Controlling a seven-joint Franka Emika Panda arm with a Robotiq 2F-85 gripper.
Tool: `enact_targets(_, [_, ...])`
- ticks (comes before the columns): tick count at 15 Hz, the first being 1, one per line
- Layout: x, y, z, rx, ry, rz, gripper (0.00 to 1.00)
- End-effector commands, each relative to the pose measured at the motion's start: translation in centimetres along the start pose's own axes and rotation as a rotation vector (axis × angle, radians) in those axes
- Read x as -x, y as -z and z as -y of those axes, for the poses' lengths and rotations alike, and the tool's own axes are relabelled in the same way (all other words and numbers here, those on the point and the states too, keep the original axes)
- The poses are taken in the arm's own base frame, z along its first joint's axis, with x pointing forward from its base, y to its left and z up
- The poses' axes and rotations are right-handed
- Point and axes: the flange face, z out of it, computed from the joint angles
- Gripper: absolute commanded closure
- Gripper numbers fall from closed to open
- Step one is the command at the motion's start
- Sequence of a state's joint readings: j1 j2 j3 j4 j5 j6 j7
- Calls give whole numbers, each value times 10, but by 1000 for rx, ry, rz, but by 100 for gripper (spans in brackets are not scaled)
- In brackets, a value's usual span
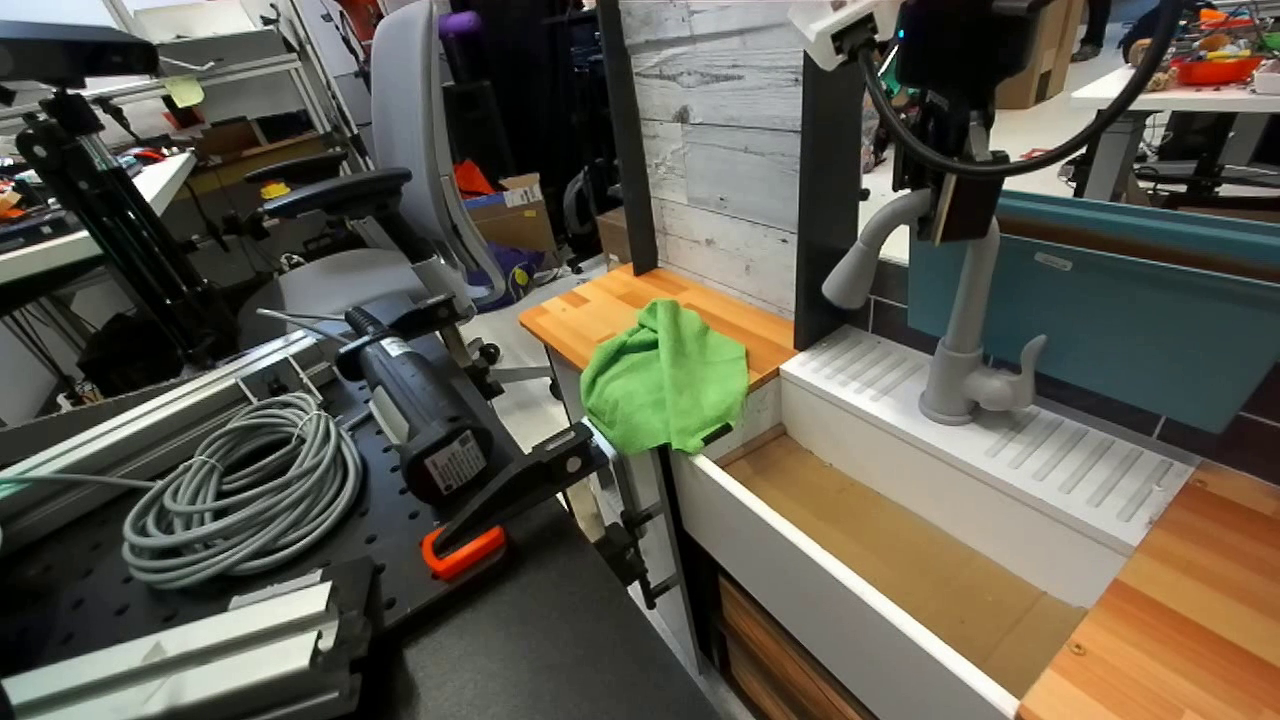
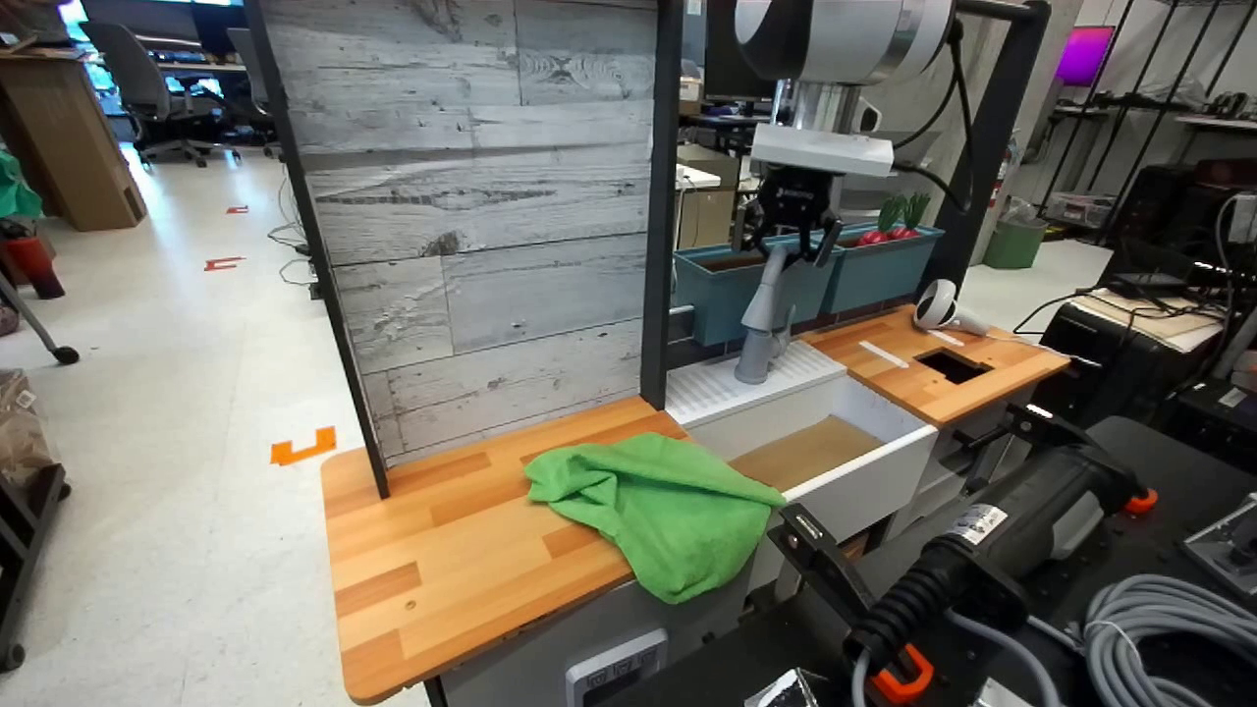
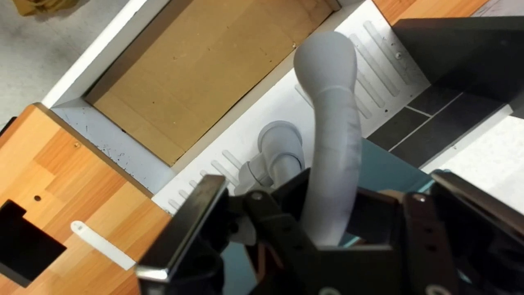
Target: Move the tap
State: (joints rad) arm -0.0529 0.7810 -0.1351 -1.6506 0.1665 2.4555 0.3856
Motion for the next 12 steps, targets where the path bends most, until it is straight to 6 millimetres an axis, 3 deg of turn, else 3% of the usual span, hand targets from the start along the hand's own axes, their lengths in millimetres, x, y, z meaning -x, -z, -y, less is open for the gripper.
enact_targets(1, [-12,19,-33,103,74,1,100])
enact_targets(4, [-8,21,-32,101,119,-8,100])
enact_targets(5, [-6,21,-32,87,125,-6,75])
enact_targets(6, [-4,22,-32,78,142,-8,74])
enact_targets(12, [13,26,-32,-4,200,-65,31])
